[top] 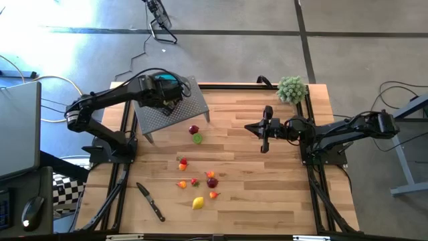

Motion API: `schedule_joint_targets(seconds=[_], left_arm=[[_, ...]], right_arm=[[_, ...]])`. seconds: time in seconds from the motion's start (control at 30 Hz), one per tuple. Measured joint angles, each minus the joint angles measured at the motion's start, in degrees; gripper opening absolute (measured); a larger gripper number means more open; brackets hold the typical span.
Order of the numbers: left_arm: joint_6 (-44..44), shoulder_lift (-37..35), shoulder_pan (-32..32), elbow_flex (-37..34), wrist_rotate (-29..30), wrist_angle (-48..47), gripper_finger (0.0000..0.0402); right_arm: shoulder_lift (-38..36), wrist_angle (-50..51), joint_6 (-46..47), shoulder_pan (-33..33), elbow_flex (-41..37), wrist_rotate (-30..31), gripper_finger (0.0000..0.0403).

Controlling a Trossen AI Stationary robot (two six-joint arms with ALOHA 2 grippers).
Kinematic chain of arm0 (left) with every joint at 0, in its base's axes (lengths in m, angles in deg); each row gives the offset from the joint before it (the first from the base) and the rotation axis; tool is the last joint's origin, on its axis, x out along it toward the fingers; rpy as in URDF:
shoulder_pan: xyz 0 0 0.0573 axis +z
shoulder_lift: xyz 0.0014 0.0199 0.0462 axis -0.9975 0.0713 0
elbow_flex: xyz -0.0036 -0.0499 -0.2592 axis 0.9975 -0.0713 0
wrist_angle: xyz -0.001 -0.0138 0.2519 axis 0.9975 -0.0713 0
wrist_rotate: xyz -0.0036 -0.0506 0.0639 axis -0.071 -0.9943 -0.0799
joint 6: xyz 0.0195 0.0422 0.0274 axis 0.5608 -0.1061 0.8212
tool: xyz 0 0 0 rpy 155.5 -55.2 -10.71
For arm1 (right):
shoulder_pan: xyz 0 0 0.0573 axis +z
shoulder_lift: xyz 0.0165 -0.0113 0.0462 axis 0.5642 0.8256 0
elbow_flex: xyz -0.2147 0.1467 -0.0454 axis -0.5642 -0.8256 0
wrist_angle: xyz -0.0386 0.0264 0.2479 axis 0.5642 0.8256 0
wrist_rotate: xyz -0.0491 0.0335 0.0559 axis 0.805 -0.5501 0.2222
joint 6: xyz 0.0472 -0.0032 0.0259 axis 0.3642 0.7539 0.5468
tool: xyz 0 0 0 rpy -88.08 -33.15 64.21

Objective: Pick & Place Fruit
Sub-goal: Put the red strawberry into the blue strainer bowl on the shelf, then put the orange pear into the blue strainer bowl on the shelf

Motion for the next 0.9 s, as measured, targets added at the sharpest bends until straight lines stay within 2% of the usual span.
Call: schedule_joint_targets(seconds=[0.27,0.53,0.73,0.9], left_arm=[[1.4,-0.1,0.0,6.4,-0.2,0.2,0.0003],[1.4,-0.1,0.0,7.0,-1.5,0.3,0.0003],[2.0,0.0,-0.1,7.0,-1.6,5.0,0.0003],[6.8,-0.3,-4.5,7.0,-3.3,4.6,0.0003]], right_arm=[[0.0,0.0,-1.0,0.0,0.0,0.0,0.0002],[0.0,0.0,-0.9,0.0,0.0,0.0,0.0002],[0.0,0.0,-0.9,0.0,0.0,0.0,0.0002],[0.0,0.0,-1.0,0.0,0.0,0.0,0.0002]])
